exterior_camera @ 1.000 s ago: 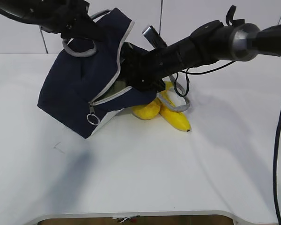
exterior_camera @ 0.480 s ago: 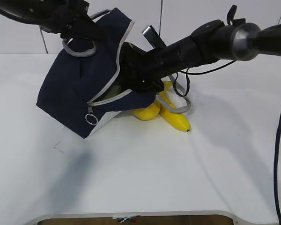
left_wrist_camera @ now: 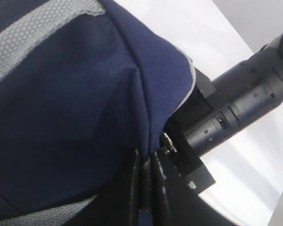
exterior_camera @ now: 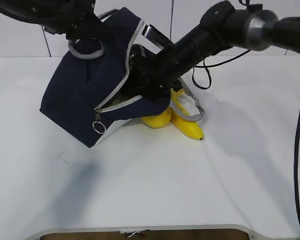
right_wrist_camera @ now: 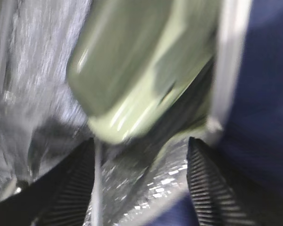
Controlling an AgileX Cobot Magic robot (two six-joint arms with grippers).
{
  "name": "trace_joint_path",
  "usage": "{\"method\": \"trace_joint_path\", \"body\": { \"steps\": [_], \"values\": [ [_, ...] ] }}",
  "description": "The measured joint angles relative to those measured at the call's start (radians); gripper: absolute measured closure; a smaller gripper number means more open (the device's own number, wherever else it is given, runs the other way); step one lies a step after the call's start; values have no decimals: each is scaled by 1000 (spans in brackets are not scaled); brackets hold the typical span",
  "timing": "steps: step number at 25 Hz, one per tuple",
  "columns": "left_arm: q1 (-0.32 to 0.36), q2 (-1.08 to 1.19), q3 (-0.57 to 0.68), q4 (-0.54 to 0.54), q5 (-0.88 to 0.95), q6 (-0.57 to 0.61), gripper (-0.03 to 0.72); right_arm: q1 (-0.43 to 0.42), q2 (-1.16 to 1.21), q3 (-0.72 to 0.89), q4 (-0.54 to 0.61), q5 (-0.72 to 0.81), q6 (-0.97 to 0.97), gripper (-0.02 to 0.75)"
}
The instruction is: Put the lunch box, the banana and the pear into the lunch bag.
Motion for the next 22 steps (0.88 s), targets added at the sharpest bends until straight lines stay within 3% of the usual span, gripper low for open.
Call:
{"method": "trace_joint_path", "body": {
  "steps": [4, 11, 17, 22],
  "values": [
    [2, 0, 0, -2, 0, 0, 675, 0, 8, -121, -144, 93, 92, 240],
    [41, 0, 0, -36, 0, 0, 675, 0, -7, -257, -299, 114, 209, 239],
    [72, 0, 0, -69, 2, -2, 675, 4, -99, -215, -475, 122, 282, 239],
    [79, 0, 0, -71, 2, -2, 676, 6, -226, -86, -582, 125, 297, 239]
  ]
}}
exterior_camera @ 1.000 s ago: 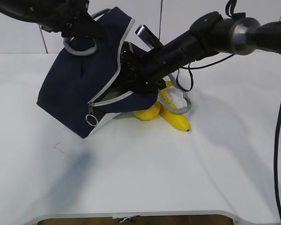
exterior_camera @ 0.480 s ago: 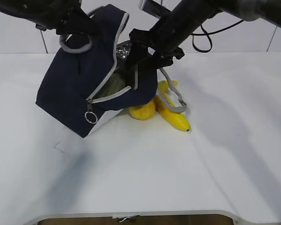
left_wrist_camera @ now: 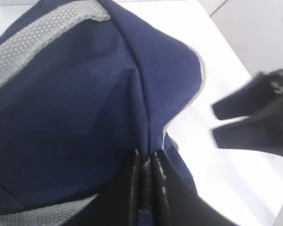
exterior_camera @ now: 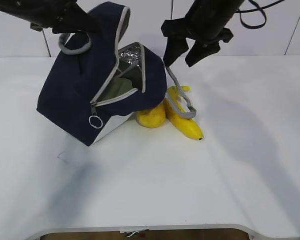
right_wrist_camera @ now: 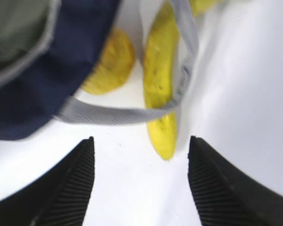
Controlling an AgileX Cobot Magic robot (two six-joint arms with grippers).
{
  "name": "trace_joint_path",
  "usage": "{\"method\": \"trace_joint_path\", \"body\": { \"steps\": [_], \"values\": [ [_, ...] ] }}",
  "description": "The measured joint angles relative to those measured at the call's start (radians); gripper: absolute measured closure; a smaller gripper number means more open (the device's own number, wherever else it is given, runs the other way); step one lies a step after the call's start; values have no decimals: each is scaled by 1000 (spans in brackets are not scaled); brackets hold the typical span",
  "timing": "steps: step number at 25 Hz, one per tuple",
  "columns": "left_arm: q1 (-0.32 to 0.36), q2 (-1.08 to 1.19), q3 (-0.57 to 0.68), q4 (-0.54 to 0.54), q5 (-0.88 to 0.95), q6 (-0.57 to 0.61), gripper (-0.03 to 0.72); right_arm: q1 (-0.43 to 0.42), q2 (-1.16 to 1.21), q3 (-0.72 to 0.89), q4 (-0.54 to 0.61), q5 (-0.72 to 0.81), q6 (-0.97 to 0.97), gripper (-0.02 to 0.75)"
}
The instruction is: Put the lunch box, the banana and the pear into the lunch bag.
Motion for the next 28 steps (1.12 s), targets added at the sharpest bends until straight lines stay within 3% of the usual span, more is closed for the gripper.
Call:
{"method": "trace_joint_path", "body": {
  "steps": [10, 28],
  "values": [
    [45, 0, 0, 9, 1, 0, 676, 0, -109, 250, -135, 4, 4, 239],
    [82, 0, 0, 23, 8, 0, 676, 2, 0, 266, -217, -2, -74, 239]
  ]
}}
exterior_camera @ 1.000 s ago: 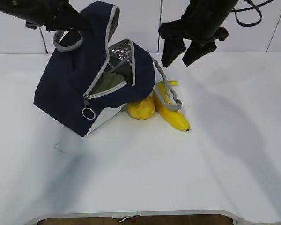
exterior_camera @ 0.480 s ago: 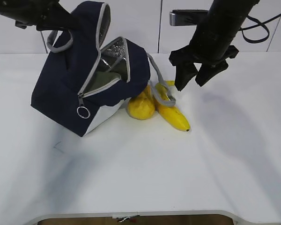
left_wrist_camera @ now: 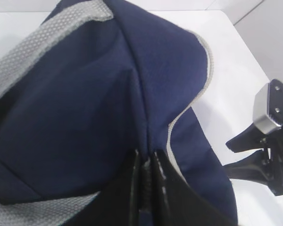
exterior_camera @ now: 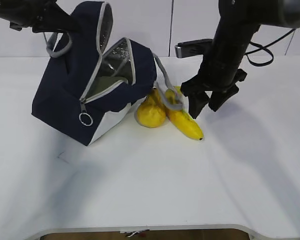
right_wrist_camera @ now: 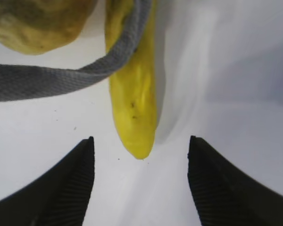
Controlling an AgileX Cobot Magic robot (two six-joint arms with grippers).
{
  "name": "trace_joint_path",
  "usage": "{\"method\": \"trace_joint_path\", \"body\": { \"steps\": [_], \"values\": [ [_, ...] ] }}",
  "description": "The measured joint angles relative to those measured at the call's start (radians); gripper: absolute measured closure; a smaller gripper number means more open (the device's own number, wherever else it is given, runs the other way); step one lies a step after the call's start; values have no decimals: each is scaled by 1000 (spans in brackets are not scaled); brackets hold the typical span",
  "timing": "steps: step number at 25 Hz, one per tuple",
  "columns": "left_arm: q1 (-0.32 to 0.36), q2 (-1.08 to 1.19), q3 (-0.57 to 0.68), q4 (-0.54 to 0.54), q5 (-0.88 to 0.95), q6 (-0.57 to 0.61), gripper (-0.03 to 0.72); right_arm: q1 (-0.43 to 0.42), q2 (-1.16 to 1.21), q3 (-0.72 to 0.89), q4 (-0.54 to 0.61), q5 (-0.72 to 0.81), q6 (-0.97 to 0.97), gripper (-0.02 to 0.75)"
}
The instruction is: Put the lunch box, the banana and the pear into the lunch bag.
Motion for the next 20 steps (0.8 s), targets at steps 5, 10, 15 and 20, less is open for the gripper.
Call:
{"method": "trace_joint_path", "body": {
  "steps": [5, 10, 15, 20],
  "values": [
    [5, 0, 0, 2, 2, 0, 676, 0, 20, 0, 65, -10, -35, 239],
    [6, 0, 0, 2, 5, 0, 676, 0, 49, 0, 73, -86, -65, 239],
    [6, 0, 0, 2, 4, 0, 676, 0, 74, 0, 105, -146, -88, 239],
    [6, 0, 0, 2, 4, 0, 676, 0, 88, 0, 113, -165, -94, 239]
  ]
}}
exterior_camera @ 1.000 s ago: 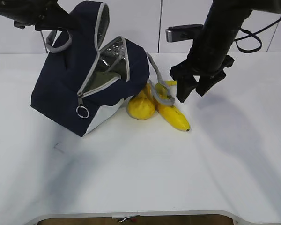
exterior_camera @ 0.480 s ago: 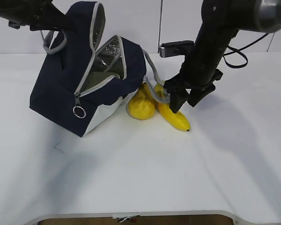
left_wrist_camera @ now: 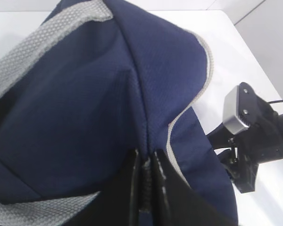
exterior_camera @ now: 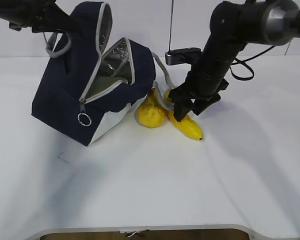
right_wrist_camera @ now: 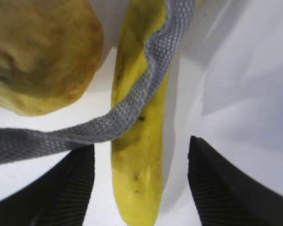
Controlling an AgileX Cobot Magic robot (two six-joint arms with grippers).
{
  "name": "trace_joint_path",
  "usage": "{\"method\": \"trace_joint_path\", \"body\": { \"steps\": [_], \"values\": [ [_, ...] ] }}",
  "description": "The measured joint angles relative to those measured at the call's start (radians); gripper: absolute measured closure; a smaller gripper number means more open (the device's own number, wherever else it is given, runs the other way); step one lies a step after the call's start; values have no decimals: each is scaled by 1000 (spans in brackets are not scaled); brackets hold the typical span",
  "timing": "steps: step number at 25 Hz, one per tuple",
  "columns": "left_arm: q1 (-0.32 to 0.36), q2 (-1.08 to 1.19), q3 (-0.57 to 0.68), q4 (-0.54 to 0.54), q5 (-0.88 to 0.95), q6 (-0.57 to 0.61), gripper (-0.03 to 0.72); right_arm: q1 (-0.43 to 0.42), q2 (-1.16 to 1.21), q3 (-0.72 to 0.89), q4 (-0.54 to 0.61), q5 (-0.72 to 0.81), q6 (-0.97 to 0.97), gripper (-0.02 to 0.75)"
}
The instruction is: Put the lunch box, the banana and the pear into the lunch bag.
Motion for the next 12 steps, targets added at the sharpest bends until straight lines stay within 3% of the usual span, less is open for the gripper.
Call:
{"method": "trace_joint_path", "body": {
  "steps": [12],
  "values": [
    [0, 0, 0, 0, 0, 0, 676, 0, 37, 0, 13, -4, -6, 238]
  ]
}}
